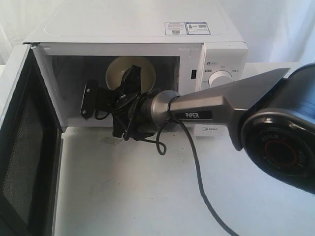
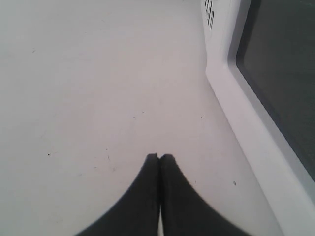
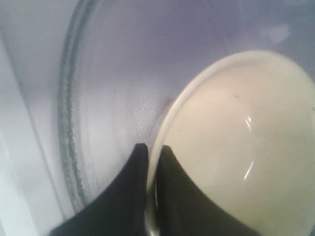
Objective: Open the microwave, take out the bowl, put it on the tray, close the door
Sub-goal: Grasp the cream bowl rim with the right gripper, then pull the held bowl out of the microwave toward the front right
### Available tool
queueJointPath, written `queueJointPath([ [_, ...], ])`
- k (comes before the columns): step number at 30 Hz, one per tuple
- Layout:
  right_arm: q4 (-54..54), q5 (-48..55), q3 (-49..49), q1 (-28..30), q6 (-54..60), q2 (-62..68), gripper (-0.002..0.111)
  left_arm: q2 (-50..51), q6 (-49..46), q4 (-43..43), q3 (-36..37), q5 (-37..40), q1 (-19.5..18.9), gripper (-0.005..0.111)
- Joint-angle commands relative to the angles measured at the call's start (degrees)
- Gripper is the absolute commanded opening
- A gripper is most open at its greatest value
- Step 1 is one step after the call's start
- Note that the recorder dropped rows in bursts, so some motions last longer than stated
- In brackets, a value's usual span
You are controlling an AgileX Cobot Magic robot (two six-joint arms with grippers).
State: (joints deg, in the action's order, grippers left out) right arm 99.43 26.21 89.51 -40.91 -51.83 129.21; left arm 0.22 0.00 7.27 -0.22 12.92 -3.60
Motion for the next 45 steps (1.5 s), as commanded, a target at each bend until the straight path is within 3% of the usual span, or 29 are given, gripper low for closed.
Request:
queueJointPath([
  [1,0.52,0.93,0.01,-1.38,-0.91,-0.65,0.0,-0.22,0.0,0.39,0.22,0.0,0.34,0.0],
  [5,-0.5,2.72,0.01,-3.86,-0.91,-1.51,0.0,-0.22,0.0,0.39,0.22,0.0,0.34,0.0],
  [20,-27.85,14.09,-4.25,-11.19,0.8,-10.49,0.0,-0.22,0.0,0.39,0.22,0.0,0.34,0.0],
  [37,-41.42,15.08,-34.85,-17.67,0.8,-33.47,0.0,-0.22,0.0,0.39,0.22,0.0,0.34,0.0],
  [45,-47.12,27.5,-49.23,-17.83,-4.99,-44.54,0.0,-0.22,0.0,0.39,0.22,0.0,0.34,0.0],
])
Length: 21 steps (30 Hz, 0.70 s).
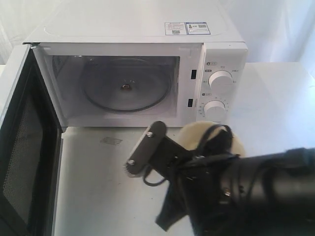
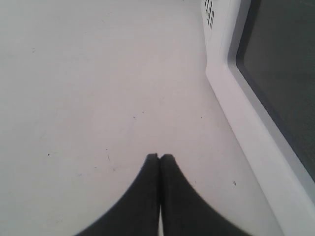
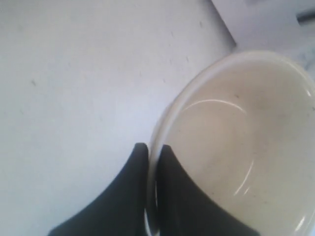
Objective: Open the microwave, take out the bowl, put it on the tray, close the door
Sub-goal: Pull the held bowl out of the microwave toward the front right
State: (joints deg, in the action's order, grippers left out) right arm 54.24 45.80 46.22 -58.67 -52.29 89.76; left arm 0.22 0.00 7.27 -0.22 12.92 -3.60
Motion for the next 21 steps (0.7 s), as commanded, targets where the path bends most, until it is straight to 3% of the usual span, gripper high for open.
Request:
queueJointPath([
  [1,-1.93,9.33,-7.49,-0.07,-6.02,-5.99,0.0,-0.22,0.0,0.39,0.22,0.0,0.34,0.0],
  [10,-9.83,12.75,-17.39,2.13,-9.29,-19.46,0.0,-0.22,0.0,0.39,0.22,0.0,0.34,0.0],
  [16,-12.01,2.05,-18.97,4.9,-10.7,-29.94,0.0,-0.22,0.0,0.39,0.22,0.0,0.34,0.0],
  [21,-12.34,-4.1,-18.97,8.63,-7.77,-29.29,0.0,-0.22,0.0,0.39,0.22,0.0,0.34,0.0],
])
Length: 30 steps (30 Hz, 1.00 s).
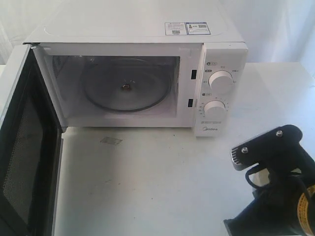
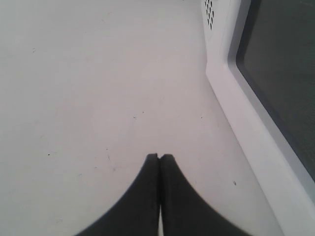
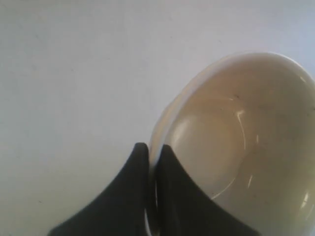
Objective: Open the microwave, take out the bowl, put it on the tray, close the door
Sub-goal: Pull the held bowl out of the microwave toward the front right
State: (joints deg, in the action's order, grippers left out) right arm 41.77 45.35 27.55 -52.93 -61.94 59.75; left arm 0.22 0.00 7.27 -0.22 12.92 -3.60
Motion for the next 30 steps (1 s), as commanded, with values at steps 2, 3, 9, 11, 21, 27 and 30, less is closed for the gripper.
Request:
queueJointPath([
  [2,0.13,-4.18,-0.06,4.49,2.93,2.43,0.0,-0.22,0.0,0.39,0.22,0.0,0.34,0.0],
  [3,0.0,-4.91,0.03,5.32,3.25,3.47,0.0,-0.22,0.0,0.39,0.22,0.0,0.34,0.0],
  [9,-3.93,-15.18,0.03,7.55,9.1,9.83,0.0,-0.22,0.0,0.39,0.22,0.0,0.34,0.0],
  [11,-3.64,-17.85,0.03,7.83,9.25,11.55,0.0,-0.22,0.0,0.39,0.22,0.0,0.34,0.0],
  [21,-3.78,-15.35,0.43,7.83,9.25,16.88,0.0,-0.22,0.0,0.39,0.22,0.0,0.34,0.0],
  [27,-3.54,-20.27,0.43,7.83,9.25,16.99,0.0,-0.22,0.0,0.39,0.22,0.0,0.34,0.0],
  [30,-3.42,-20.04,0.43,7.83,9.25,16.99,0.0,-0.22,0.0,0.39,0.22,0.0,0.34,0.0],
])
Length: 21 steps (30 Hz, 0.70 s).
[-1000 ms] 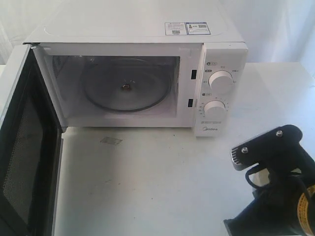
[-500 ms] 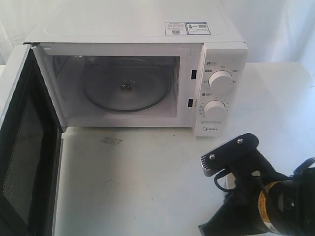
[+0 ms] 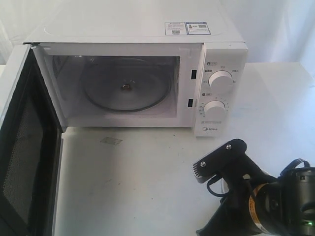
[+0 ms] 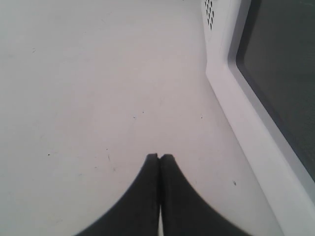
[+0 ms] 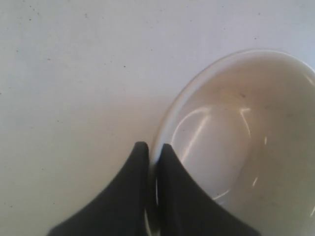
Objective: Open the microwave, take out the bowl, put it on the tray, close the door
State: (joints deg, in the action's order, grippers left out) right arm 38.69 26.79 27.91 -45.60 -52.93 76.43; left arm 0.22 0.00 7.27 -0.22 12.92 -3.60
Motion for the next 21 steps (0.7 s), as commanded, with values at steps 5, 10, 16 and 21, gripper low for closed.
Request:
queueJointPath([
  [5,0.16,-1.57,0.06,0.5,0.24,0.31,0.007,-0.22,0.0,0.39,0.22,0.0,0.34,0.0],
  [10,1.94,-2.42,0.06,0.5,0.24,0.31,0.032,-0.22,0.0,0.39,0.22,0.0,0.34,0.0],
  [16,1.4,-7.75,1.0,0.5,0.24,-0.47,0.04,-0.22,0.0,0.39,0.22,0.0,0.34,0.0],
  [21,-1.91,-8.75,3.01,0.5,0.24,-3.92,0.039,-0.22,0.0,0.39,0.22,0.0,0.34,0.0],
])
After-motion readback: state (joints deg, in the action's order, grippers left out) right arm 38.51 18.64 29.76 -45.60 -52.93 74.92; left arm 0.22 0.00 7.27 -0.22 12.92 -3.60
